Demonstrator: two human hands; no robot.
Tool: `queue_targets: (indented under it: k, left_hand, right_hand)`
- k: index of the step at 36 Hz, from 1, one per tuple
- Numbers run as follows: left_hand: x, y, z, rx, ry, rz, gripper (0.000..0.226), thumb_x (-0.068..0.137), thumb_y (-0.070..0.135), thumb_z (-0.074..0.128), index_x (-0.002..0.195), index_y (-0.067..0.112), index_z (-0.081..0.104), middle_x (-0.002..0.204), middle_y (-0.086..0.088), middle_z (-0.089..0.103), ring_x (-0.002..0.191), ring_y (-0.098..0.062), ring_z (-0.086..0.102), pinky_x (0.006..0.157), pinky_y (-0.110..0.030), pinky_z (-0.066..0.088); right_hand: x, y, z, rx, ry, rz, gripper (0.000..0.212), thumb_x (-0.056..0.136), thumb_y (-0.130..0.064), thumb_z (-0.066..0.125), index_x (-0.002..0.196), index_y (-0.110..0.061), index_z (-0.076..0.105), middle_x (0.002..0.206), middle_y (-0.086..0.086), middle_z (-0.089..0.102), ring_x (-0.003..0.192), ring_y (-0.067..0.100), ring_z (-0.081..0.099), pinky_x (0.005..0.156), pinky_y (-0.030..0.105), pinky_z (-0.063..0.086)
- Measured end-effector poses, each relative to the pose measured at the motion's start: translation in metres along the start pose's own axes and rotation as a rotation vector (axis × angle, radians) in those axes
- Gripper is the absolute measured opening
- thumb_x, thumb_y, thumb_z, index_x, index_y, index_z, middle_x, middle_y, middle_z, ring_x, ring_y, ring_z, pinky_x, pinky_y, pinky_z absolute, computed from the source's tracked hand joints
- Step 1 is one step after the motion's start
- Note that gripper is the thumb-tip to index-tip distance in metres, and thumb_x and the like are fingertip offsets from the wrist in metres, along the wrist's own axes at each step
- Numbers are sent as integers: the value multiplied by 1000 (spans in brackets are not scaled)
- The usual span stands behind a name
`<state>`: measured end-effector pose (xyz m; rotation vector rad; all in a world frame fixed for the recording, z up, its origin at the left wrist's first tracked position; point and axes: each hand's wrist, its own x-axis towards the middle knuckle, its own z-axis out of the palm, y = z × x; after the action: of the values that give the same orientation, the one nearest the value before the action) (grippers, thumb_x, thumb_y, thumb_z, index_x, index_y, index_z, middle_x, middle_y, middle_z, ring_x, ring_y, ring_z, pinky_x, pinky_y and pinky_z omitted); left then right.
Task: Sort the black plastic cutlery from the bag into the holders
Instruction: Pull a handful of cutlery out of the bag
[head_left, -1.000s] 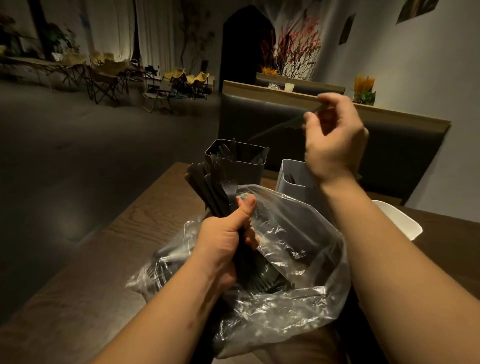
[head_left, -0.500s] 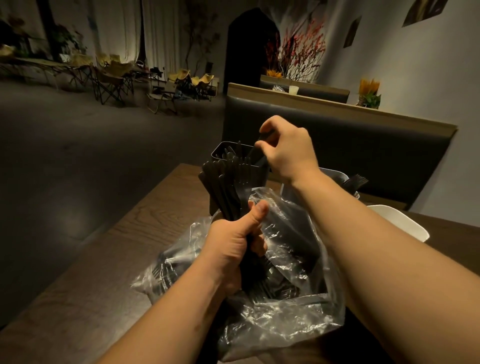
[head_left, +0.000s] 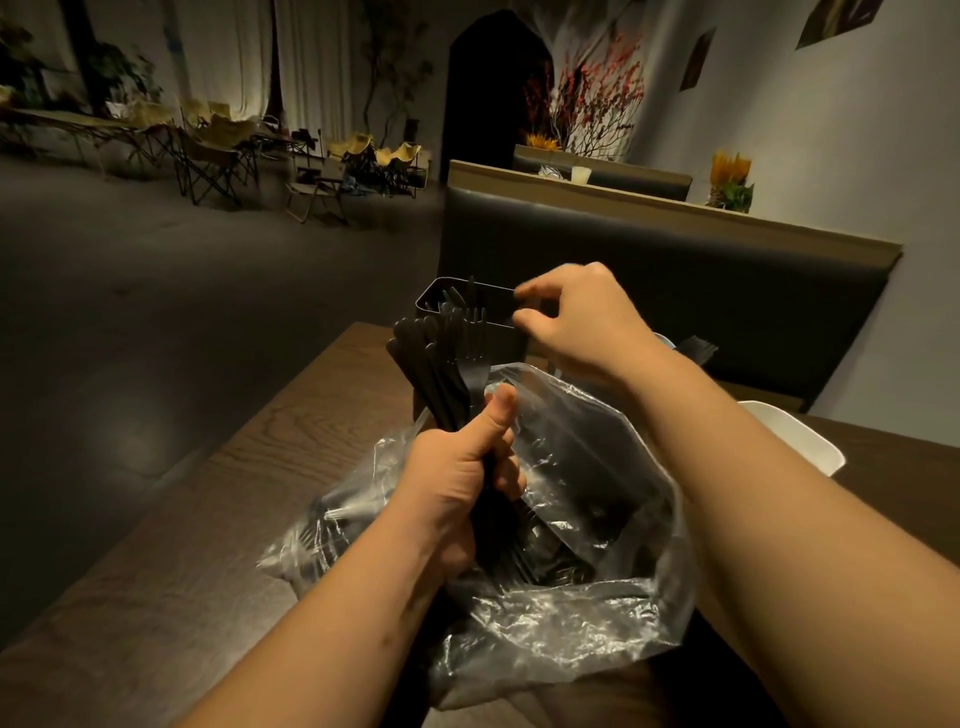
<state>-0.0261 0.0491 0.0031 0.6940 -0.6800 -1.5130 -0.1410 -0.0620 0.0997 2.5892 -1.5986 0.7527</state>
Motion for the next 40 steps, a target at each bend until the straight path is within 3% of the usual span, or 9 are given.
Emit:
queue_targets:
  k: [2, 5, 10, 16, 20, 25, 29, 33, 40]
  left_hand:
    - [1, 1, 1, -24, -28, 6, 36, 60, 47, 79, 60, 18, 57, 56, 3, 40, 44, -10, 35, 54, -28, 31]
    - [3, 1, 3, -86, -60, 30, 37, 56, 51, 76, 61, 19, 59, 56, 4, 41, 42, -9, 36, 48, -25, 33]
    - [6, 1, 1, -105, -19, 18, 45, 63, 61, 75, 65, 20, 57, 64, 2, 42, 54, -11, 43, 55, -28, 39]
    - [-1, 1, 7, -46, 91, 37, 50, 59, 62, 71, 54, 17, 49, 55, -2, 41, 50, -18, 42, 53, -31, 43]
    - [-1, 1, 5, -44, 138, 39, 54, 56, 63, 71, 58, 16, 46, 56, -4, 42, 48, -16, 41, 47, -27, 41]
    - [-1, -1, 3, 40, 142, 38, 57, 48, 67, 72, 56, 16, 48, 55, -3, 44, 51, -17, 43, 52, -29, 42]
    - [-1, -5, 6, 80, 112, 69, 53, 52, 63, 71, 56, 15, 48, 53, -3, 42, 50, -15, 41, 52, -27, 40]
    - [-1, -9, 6, 119, 28, 66, 48, 53, 60, 73, 60, 15, 59, 56, 1, 44, 49, -11, 42, 50, -24, 39]
    - [-4, -17, 10, 231, -16, 56, 43, 59, 61, 71, 50, 19, 66, 57, 1, 42, 51, -13, 39, 49, -25, 34]
  right_hand:
    - [-13, -7, -15, 29, 34, 7, 45, 97, -35, 62, 140, -25, 55, 137, 1, 58, 132, 20, 44, 107, 37, 42]
    - [-54, -31, -45, 209, 71, -45, 27, 94, -35, 65, 118, -25, 65, 108, -8, 67, 100, 4, 62, 90, 25, 54]
    - [-126, -60, -60, 506, -219, -117, 15, 83, -38, 69, 81, -23, 68, 70, -11, 68, 64, 1, 65, 58, 16, 49]
    - [-133, -38, -13, 182, -358, 64, 47, 62, -66, 73, 81, -25, 60, 74, -9, 64, 71, 6, 60, 66, 33, 53]
    - [-130, -34, 2, 172, -365, 11, 32, 72, -50, 82, 77, -23, 65, 75, -7, 66, 73, 7, 61, 71, 33, 53]
    - [-121, -24, 11, 372, -356, 37, 14, 83, -31, 78, 75, -23, 70, 72, -5, 71, 69, 8, 66, 73, 36, 57]
    - [-112, -17, 9, 531, -187, 92, 17, 88, -22, 73, 74, -18, 64, 63, -7, 65, 53, 5, 59, 54, 29, 48]
    - [-98, -18, 0, 958, -69, 212, 9, 95, -24, 66, 99, -16, 67, 82, 4, 70, 58, 17, 63, 45, 29, 48]
    - [-81, -24, 5, 853, 104, 165, 10, 89, -8, 72, 98, -11, 71, 84, 6, 73, 71, 17, 71, 53, 23, 55]
